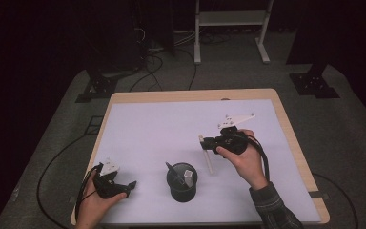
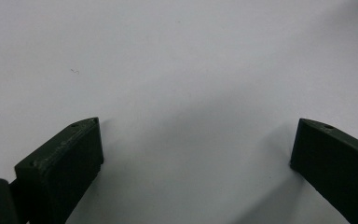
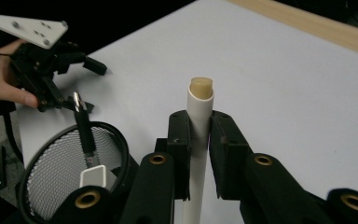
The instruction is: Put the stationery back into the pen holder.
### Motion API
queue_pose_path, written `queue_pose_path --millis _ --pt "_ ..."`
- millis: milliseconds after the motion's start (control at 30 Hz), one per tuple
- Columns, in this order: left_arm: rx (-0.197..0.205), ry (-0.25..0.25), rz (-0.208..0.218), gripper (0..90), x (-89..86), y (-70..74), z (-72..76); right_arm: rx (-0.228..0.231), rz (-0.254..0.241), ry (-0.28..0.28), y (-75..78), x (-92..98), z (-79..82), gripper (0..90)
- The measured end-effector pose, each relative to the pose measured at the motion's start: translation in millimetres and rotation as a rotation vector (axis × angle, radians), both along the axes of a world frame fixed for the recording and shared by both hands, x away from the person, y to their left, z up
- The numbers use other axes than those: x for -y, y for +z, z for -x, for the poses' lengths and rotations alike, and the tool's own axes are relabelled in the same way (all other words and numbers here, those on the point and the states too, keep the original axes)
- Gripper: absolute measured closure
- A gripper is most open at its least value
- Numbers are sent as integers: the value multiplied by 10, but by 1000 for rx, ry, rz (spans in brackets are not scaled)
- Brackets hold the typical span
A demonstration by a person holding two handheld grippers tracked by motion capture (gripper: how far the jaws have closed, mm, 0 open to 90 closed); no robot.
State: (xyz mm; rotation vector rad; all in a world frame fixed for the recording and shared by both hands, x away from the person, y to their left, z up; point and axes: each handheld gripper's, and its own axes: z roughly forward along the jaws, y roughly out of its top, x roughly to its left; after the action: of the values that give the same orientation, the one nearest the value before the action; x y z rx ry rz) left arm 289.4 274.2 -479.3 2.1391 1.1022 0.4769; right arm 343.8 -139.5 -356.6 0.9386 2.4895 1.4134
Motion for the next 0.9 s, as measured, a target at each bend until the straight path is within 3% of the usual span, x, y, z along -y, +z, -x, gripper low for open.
queue_pose_path --millis 400,900 --pt "2 0 0 14 0 -2 0 106 -98 45 294 56 245 781" --pt "-1 -3 -5 14 -3 2 0 187 -183 111 483 -6 469 781"
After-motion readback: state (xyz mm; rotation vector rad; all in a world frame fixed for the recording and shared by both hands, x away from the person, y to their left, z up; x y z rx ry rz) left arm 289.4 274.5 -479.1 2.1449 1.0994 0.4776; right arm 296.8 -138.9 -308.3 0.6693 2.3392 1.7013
